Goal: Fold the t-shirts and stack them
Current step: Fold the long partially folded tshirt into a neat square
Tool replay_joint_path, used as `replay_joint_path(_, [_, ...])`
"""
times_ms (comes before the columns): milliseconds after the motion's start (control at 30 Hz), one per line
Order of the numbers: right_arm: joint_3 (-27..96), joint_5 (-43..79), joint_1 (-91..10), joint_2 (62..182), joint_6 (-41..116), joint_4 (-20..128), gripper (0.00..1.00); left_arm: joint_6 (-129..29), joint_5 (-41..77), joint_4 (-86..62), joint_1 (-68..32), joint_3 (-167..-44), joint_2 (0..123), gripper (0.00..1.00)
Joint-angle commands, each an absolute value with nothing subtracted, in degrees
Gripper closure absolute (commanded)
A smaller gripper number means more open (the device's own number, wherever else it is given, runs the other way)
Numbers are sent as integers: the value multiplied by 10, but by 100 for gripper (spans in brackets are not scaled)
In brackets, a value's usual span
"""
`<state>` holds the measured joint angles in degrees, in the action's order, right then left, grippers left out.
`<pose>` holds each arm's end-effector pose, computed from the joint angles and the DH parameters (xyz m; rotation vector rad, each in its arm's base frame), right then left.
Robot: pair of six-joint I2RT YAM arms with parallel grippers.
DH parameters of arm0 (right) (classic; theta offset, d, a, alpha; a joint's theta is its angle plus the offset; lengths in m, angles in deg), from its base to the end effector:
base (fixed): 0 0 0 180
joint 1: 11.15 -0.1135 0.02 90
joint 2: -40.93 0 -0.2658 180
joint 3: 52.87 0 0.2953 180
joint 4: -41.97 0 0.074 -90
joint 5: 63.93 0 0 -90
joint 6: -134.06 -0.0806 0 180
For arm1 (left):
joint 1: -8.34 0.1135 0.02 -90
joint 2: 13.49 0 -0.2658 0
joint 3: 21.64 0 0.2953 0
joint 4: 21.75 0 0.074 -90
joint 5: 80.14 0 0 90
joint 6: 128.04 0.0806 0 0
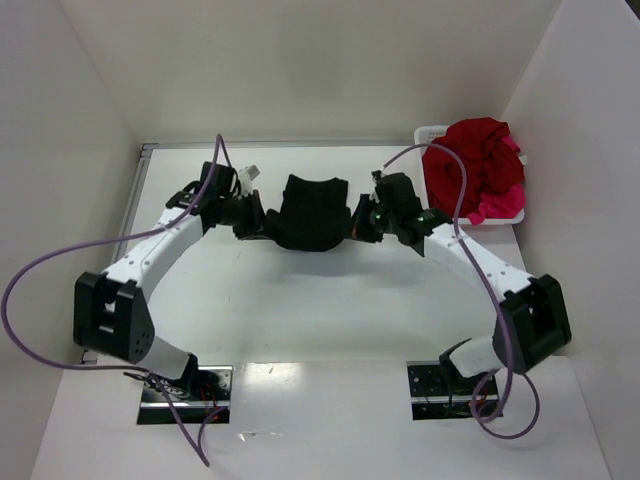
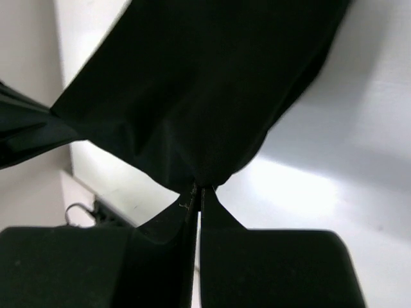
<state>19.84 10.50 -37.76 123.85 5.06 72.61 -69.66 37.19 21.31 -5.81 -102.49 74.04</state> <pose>0.3413 0.1952 0.2257 0.1106 2.4186 0.8764 0.3749 -0.1327 0.2336 -0.1608 2.5257 -0.9240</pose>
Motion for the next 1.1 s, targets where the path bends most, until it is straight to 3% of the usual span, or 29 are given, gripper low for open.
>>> replay_joint_path(0, [192,123,-397,1170,22,737,100,-701,392,222,-66,-1017,675,100])
replay_joint_path(133, [207,161,-397,1147,22,744,100,-701,392,228,-66,-1053,668,100])
replay_joint_path(1067, [451,157,-289,1549,100,693,98,-685,433,208,-3,-1380,1103,100])
